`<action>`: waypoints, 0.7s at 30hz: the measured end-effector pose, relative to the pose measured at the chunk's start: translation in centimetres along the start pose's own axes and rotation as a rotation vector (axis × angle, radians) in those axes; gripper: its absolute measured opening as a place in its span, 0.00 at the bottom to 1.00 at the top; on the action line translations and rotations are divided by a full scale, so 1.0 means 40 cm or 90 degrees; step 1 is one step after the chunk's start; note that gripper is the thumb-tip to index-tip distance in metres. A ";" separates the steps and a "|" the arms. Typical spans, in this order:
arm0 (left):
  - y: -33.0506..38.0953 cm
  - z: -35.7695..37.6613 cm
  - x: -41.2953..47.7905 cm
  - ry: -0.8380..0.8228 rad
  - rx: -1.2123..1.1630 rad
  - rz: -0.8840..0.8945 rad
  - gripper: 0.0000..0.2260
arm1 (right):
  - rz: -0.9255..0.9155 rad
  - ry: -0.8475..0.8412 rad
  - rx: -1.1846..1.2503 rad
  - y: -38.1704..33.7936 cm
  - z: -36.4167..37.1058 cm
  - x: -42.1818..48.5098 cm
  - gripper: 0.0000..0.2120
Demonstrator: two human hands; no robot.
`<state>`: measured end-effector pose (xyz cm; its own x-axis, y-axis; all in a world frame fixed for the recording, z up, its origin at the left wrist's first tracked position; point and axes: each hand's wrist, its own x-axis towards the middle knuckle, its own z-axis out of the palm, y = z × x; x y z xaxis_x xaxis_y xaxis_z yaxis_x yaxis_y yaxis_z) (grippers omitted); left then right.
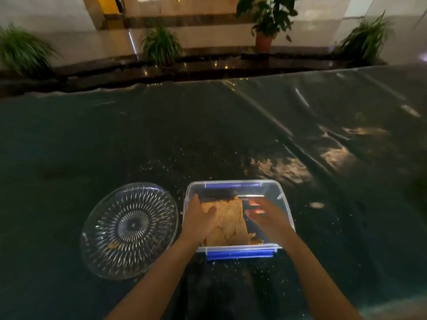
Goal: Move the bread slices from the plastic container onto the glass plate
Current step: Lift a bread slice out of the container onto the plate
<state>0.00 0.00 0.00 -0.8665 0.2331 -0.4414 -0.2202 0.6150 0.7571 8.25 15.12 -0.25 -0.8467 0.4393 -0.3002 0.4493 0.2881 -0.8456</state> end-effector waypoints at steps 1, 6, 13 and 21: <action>-0.010 0.014 0.009 -0.007 0.003 -0.017 0.27 | 0.016 -0.002 -0.025 0.010 0.009 0.013 0.16; -0.044 0.064 0.029 -0.018 0.062 -0.103 0.27 | 0.106 -0.064 -0.129 0.030 0.048 0.035 0.12; -0.058 0.076 0.049 -0.009 0.151 -0.117 0.25 | 0.128 -0.076 -0.197 0.042 0.083 0.065 0.13; -0.052 0.078 0.015 0.013 0.190 -0.086 0.25 | 0.111 -0.038 -0.234 0.042 0.120 0.049 0.10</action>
<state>1.32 1.21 -3.36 -0.8483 0.1209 -0.5155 -0.1950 0.8339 0.5164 5.98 12.38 -4.36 -0.7587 0.4619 -0.4594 0.6507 0.5026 -0.5692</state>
